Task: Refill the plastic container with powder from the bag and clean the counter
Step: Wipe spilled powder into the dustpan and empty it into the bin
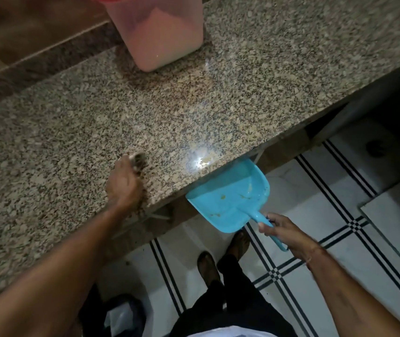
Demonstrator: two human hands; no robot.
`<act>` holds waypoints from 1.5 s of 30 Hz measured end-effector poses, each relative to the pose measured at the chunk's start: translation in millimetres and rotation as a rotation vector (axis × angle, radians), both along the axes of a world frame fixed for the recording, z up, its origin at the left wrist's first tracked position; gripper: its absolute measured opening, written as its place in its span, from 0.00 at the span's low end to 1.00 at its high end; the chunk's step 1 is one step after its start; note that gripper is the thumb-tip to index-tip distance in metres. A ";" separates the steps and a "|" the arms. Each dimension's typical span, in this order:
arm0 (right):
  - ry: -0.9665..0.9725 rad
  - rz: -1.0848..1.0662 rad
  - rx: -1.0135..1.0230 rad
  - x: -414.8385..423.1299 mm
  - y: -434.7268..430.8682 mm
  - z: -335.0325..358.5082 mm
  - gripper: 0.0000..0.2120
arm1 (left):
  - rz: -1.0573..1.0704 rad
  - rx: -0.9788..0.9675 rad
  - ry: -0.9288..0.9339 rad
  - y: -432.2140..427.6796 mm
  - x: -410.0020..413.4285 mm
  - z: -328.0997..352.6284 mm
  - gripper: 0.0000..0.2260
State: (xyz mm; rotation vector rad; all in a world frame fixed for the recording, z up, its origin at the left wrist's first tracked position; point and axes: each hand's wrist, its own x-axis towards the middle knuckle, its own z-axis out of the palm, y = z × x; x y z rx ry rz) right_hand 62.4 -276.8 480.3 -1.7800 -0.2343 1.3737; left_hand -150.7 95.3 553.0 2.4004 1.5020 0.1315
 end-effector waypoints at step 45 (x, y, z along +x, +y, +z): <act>0.060 0.084 0.051 13.3 37.2 5.1 0.04 | -0.399 0.075 -0.006 -144.5 139.3 2.5 0.06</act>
